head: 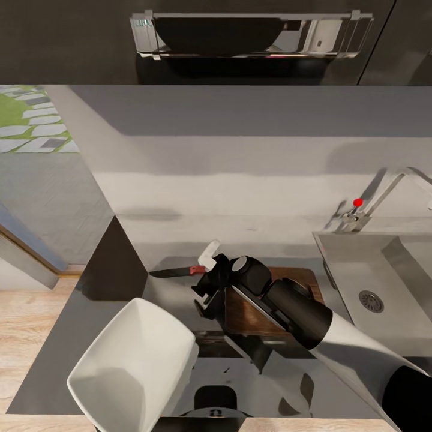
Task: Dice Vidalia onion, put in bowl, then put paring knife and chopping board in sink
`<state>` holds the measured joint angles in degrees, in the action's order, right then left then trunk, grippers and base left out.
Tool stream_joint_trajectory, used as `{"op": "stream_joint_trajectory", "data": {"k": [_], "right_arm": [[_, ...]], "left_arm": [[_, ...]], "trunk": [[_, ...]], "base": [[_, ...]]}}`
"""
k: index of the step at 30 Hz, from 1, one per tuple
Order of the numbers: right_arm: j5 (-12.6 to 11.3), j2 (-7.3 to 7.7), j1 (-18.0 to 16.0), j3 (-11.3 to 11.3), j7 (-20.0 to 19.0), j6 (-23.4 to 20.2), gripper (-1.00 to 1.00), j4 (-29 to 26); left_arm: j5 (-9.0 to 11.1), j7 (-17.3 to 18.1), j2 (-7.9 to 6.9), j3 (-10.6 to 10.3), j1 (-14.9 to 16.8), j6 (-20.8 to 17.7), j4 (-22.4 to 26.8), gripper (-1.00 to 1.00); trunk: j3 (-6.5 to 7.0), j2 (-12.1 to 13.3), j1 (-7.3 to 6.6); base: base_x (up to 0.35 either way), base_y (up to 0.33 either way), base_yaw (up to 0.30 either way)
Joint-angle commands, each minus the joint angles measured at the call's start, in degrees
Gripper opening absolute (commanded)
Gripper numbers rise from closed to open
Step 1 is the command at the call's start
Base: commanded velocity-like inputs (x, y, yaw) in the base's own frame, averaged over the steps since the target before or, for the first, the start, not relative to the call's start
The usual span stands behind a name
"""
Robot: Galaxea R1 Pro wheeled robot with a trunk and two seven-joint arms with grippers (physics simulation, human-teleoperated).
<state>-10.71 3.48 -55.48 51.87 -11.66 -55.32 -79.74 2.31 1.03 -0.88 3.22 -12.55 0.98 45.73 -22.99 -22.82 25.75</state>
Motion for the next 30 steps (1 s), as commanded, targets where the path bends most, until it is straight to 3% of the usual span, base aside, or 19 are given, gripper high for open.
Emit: {"op": "stream_joint_trajectory", "data": {"k": [1, 7, 12, 18, 30], "right_arm": [[-0.1, 0.03, -0.1, 0.1, 0.0, -0.2, 1.00, -0.1], [1.2, 0.04, -0.1, 0.1, 0.0, -0.2, 1.00, -0.1], [5.6, 0.11, -0.1, 0.1, 0.0, -0.2, 1.00, -0.1], [6.4, 0.99, -0.1, 0.0, 0.0, -0.2, 1.00, -0.1], [6.5, 1.09, -0.1, -0.1, 0.0, -0.2, 1.00, -0.2]], "left_arm": [[0.2, 0.1, 0.00, 0.0, 0.0, 0.1, 0.1, 1.00], [0.2, 0.1, 0.00, 0.0, 0.0, 0.1, 0.1, 1.00], [0.2, 0.1, 0.00, 0.0, 0.0, 0.1, 0.0, 1.00], [0.2, 0.1, 0.00, 0.0, 0.0, 0.1, -0.2, 1.00], [0.2, 0.1, 0.00, 0.0, 0.0, 0.1, -0.2, 1.00]], "trunk": [[-0.14, -0.1, 0.03], [-0.62, -0.1, 0.03], [-1.08, -0.1, 0.03], [-1.63, -0.1, 0.03], [-2.75, -0.1, 0.03]], "base": [[0.000, 0.000, 0.000], [0.000, 0.000, 0.000], [0.000, 0.000, 0.000], [0.000, 0.000, 0.000], [0.000, 0.000, 0.000]]}}
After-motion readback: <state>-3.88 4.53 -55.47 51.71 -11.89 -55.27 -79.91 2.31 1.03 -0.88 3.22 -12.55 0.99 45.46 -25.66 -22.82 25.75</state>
